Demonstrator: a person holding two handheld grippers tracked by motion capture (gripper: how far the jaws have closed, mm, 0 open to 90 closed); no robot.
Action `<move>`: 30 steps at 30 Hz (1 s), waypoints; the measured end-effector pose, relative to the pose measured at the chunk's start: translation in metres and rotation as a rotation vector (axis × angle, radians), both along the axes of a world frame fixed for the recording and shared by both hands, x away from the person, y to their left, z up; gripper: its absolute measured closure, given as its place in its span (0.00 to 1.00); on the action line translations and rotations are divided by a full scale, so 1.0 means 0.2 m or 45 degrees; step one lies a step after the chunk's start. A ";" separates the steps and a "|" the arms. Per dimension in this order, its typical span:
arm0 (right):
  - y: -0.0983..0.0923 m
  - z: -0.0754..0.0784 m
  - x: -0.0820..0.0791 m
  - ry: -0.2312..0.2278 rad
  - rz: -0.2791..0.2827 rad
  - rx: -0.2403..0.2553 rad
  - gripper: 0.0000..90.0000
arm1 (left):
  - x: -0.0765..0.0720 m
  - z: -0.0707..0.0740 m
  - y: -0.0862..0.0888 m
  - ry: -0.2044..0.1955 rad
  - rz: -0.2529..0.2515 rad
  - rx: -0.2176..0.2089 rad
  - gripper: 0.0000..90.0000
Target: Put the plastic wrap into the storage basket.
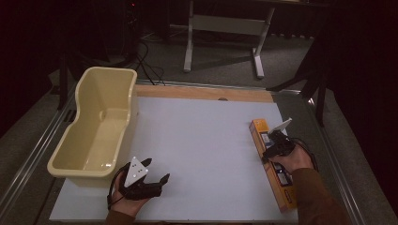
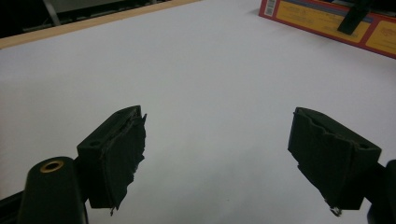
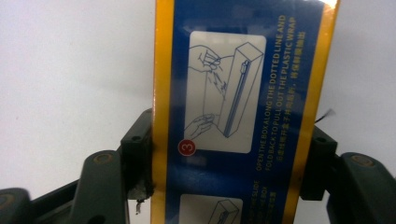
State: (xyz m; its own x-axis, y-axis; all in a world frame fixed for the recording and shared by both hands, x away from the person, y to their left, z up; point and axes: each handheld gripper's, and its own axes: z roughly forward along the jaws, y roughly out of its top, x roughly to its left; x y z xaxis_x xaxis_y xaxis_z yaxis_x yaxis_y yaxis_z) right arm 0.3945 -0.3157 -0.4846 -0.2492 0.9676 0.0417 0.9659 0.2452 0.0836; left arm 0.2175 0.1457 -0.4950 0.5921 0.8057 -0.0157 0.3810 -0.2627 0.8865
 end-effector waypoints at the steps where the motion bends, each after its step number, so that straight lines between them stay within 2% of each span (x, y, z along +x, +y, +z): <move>1: 0.00 0.00 0.00 0.008 -0.010 0.002 0.43 | 0.00 0.00 0.00 0.000 0.001 -0.001 0.21; 3: -0.01 0.00 0.01 0.015 -0.023 0.024 0.43 | 0.00 0.00 0.00 0.000 0.002 -0.002 0.21; 5: -0.03 0.01 0.01 0.034 -0.062 0.106 0.43 | 0.00 0.00 0.01 0.000 0.007 -0.004 0.21; 6: -0.05 0.01 0.01 0.042 -0.085 0.185 0.43 | 0.00 0.00 0.01 -0.001 0.010 -0.005 0.21; 8: -0.05 0.02 0.00 0.030 -0.107 0.283 0.43 | 0.00 0.00 0.01 -0.001 0.010 -0.004 0.21; 15: -0.01 0.08 -0.03 -0.019 -0.114 0.486 0.43 | 0.00 0.00 0.01 0.001 0.015 -0.005 0.21; 16: 0.02 0.10 -0.04 -0.030 -0.107 0.538 0.43 | 0.00 0.00 0.01 0.001 0.015 -0.004 0.21; 22: 0.15 0.23 -0.07 -0.106 -0.049 0.758 0.43 | 0.01 0.00 0.01 0.000 0.018 0.004 0.21; 26: 0.26 0.31 -0.09 -0.154 0.005 0.840 0.43 | 0.01 0.00 0.01 -0.006 0.017 0.004 0.21; 30: 0.37 0.39 -0.11 -0.211 0.045 0.879 0.43 | 0.01 0.00 0.02 -0.010 0.019 -0.005 0.21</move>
State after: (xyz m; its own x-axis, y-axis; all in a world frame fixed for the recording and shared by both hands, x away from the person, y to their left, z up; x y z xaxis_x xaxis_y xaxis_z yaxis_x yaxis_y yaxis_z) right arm 0.3729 -0.2424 -0.4066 -0.3363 0.7250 0.6011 0.9194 0.1146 0.3762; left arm 0.2197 0.1493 -0.4942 0.5800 0.8145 -0.0141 0.3778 -0.2537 0.8904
